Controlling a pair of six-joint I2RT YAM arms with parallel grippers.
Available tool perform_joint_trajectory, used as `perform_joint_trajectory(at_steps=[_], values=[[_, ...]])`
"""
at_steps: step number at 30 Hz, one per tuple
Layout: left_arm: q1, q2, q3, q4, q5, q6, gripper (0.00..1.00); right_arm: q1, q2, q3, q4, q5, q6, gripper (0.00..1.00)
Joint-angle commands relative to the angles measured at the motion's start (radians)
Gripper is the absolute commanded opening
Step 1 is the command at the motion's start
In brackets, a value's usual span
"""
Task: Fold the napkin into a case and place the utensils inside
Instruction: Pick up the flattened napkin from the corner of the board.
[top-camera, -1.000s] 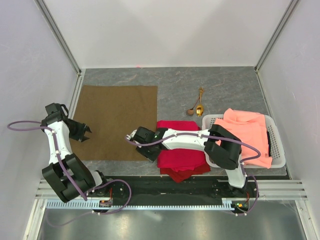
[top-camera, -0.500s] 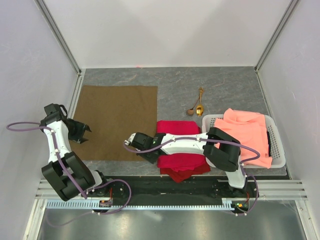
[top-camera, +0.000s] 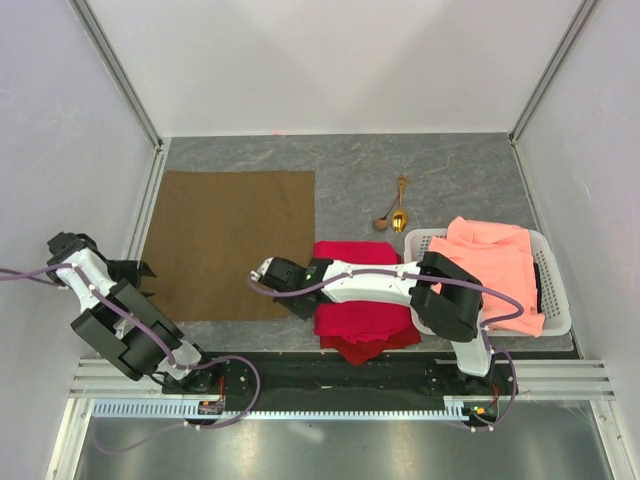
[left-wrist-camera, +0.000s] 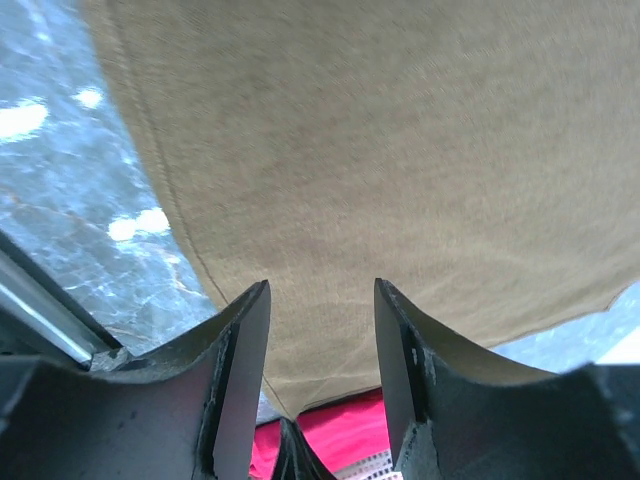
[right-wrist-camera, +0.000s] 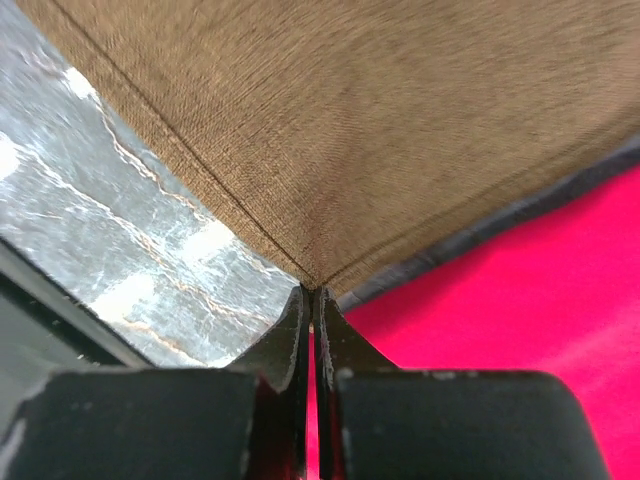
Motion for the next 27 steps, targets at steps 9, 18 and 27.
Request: perform_joint_trajectory(at_steps=[9, 18, 27], values=[[0.068, -0.027, -0.04, 0.099, -0.27, 0.05, 0.51, -0.078, -0.095, 0.013, -0.012, -0.187, 0.079, 0.0], [0.079, 0.011, -0.081, 0.214, -0.336, 0.106, 0.41, -0.098, -0.113, -0.026, -0.001, -0.231, 0.094, 0.0], [0.084, 0.089, -0.127, 0.334, -0.312, 0.147, 0.46, -0.112, -0.126, -0.044, 0.007, -0.245, 0.103, 0.0]])
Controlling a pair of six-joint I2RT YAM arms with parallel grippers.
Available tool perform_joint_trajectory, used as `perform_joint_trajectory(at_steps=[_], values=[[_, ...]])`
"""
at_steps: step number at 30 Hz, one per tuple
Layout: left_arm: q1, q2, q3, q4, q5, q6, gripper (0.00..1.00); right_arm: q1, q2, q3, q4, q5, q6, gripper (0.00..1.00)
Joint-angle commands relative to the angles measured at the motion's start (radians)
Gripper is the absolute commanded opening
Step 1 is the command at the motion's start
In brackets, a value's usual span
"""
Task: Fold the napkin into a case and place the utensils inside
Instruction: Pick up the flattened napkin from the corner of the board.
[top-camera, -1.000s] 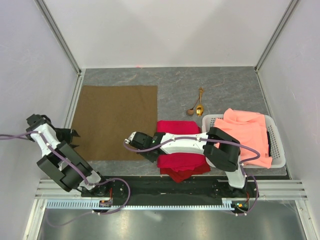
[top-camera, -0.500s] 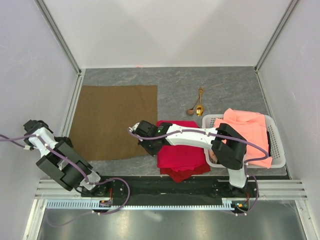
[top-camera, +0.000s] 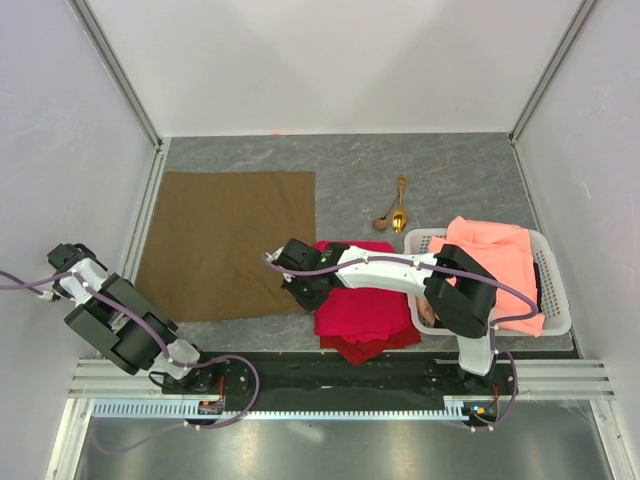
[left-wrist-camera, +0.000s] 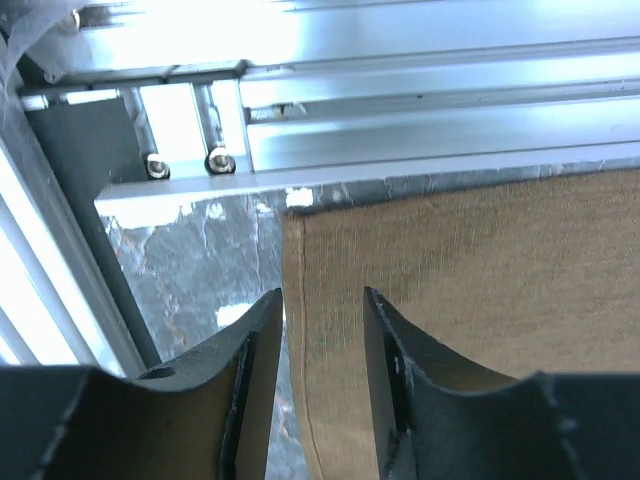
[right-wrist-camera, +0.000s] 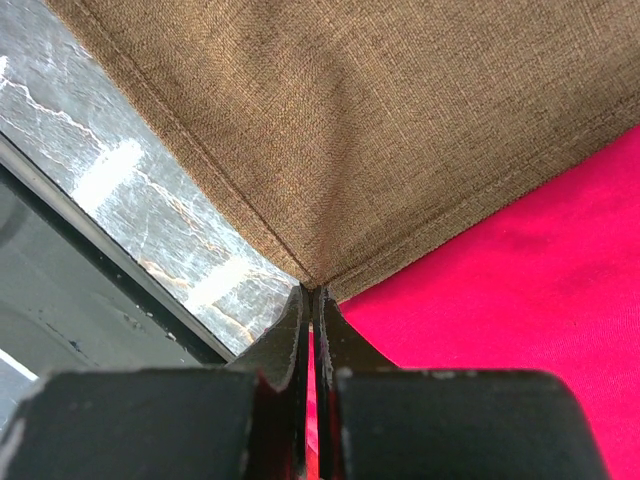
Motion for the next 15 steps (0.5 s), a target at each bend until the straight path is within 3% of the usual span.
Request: perform_joint_trajectory(at_steps=[1, 15], values=[[0.019, 0.042, -0.034, 0.112, 0.019, 0.061, 0.47, -0.006, -0.057, -0.01, 0.018, -0.023, 0.015, 0.0], [0.019, 0.113, -0.066, 0.148, -0.006, 0.052, 0.5, -0.017, -0.059, -0.01, 0.024, -0.038, 0.011, 0.0]])
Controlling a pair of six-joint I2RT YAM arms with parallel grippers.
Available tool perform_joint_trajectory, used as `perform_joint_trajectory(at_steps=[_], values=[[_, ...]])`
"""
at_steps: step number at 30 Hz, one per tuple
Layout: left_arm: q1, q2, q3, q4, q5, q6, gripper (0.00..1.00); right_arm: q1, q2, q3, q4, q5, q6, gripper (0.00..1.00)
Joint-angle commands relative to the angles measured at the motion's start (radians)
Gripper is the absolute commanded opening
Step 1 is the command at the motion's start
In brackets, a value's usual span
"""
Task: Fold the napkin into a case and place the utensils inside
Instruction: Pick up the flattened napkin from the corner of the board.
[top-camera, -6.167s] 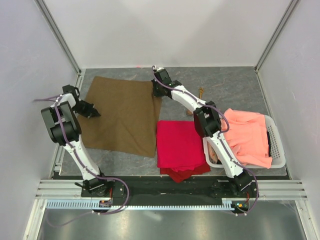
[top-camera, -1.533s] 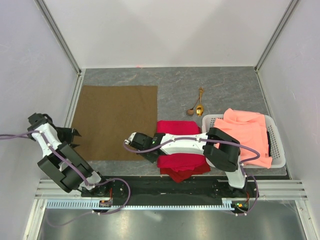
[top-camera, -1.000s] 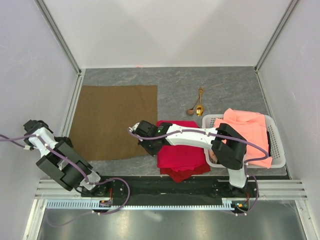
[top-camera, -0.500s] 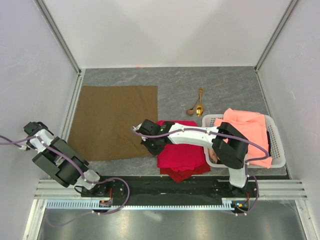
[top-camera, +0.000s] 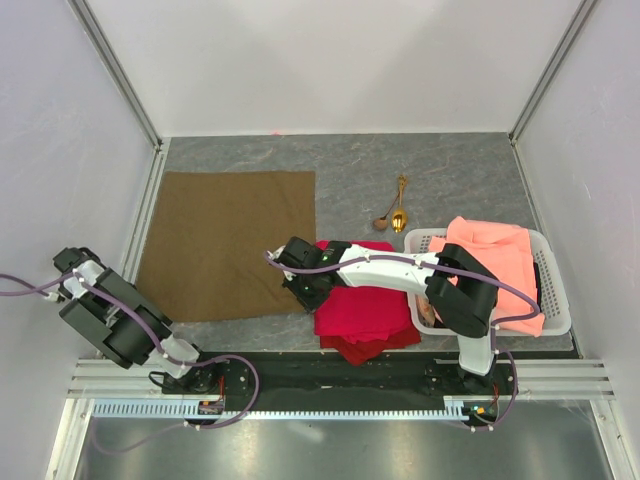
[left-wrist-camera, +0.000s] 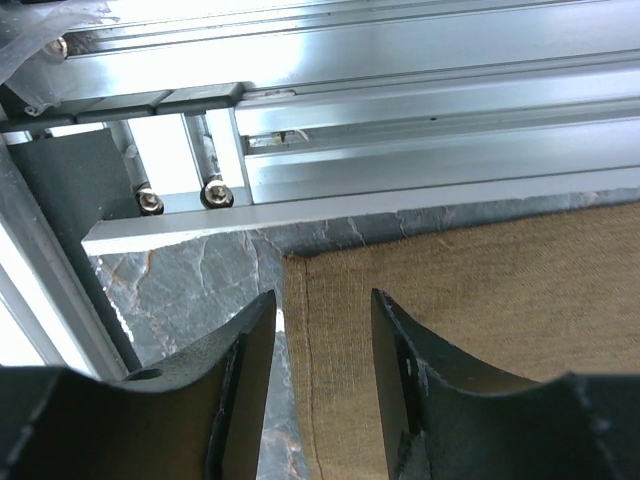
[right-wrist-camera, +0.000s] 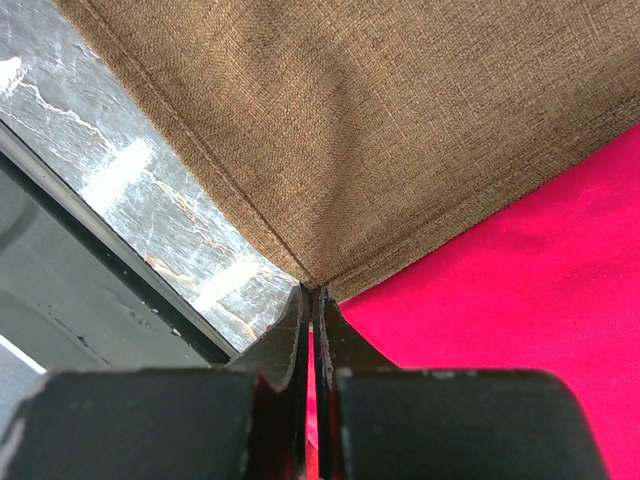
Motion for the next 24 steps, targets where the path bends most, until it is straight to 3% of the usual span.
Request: perform_joint_trajectory(at_steps=[1, 15, 19, 24], values=[[0.02, 0.071, -0.02, 0.052, -0.002, 0.021, 0.5, -0.005, -0.054, -0.007, 0.02, -0.012, 0.008, 0.0], [0.018, 0.191, 0.014, 0.04, -0.115, 0.018, 0.47, -0.024, -0.078, -0.022, 0.031, -0.004, 0.012, 0.0], [0.018, 0.188, 0.01, 0.051, -0.11, 0.007, 0.25, -0.025, -0.084, -0.027, 0.034, 0.004, 0.009, 0.0], [0.015, 0.15, 0.009, 0.042, -0.056, 0.024, 0.1, -0.027, -0.086, -0.042, 0.035, 0.007, 0.008, 0.0]])
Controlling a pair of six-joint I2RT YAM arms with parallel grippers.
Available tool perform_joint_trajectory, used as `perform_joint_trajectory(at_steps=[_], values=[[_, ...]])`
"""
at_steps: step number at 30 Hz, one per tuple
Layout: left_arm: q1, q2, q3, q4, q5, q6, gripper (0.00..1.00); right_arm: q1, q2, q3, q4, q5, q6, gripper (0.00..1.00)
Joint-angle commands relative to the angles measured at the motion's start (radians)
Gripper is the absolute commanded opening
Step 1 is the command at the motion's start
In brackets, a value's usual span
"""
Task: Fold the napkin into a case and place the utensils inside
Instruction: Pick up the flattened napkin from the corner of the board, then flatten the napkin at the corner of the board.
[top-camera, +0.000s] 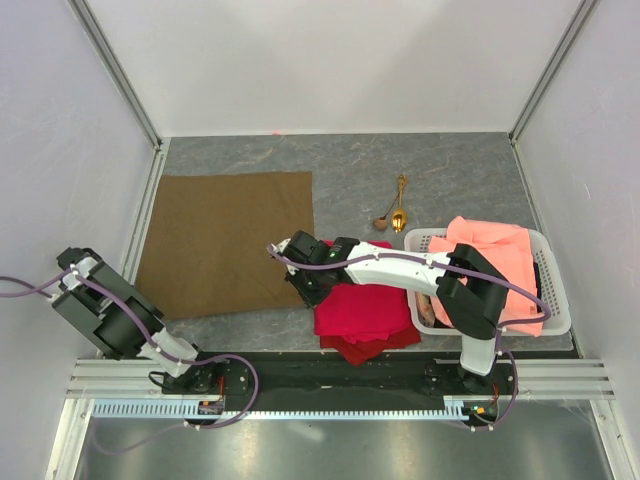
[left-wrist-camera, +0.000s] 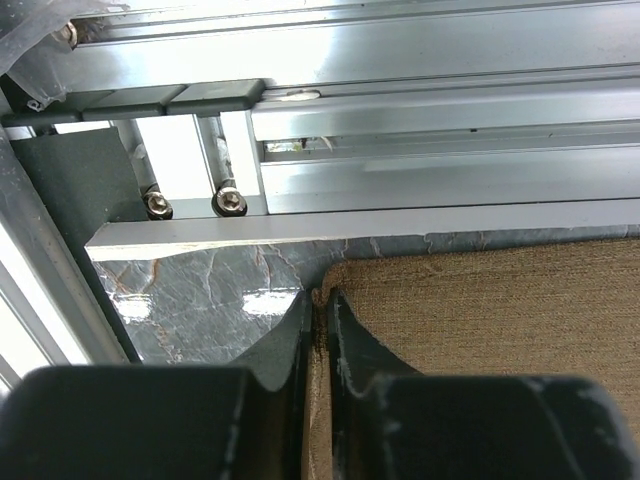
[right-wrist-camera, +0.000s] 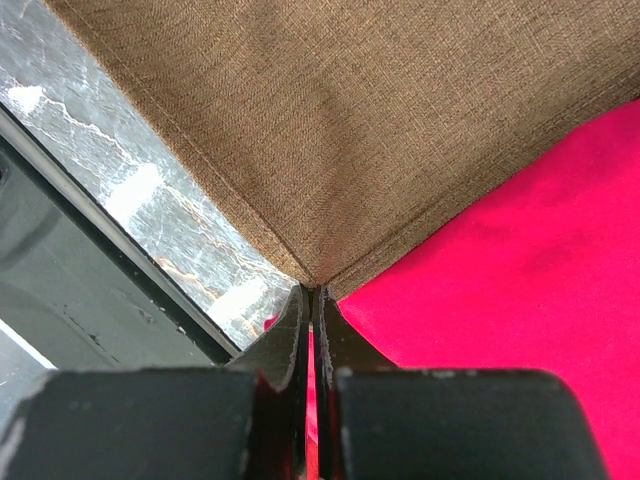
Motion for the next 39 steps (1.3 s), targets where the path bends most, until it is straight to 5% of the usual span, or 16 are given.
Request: perform_joint_trajectory(at_steps=[1, 7, 14, 24, 34, 39], values=[[0.029, 0.039, -0.016, 0.05, 0.007, 0.039, 0.08, -0.003, -0.037, -0.023, 0.005, 0.009, 0.007, 0.0], [0.028, -0.16, 0.012, -0.038, 0.108, -0.012, 0.02, -0.003, -0.054, -0.026, -0.016, 0.036, -0.003, 0.0], [0.028, -0.265, 0.145, -0.122, 0.349, -0.104, 0.02, -0.005, -0.082, 0.164, -0.149, 0.139, 0.018, 0.0], [-0.001, -0.276, 0.598, -0.294, 0.519, -0.156, 0.02, -0.002, -0.108, 0.474, -0.335, 0.2, -0.005, 0.0], [-0.023, -0.401, 0.929, -0.253, 0.696, -0.205, 0.02, 0.16, -0.341, 0.582, -0.294, 0.345, -0.163, 0.0], [-0.02, -0.504, 1.047, -0.271, 0.59, -0.204, 0.02, 0.213, -0.526, 0.546, -0.243, 0.34, -0.203, 0.0]])
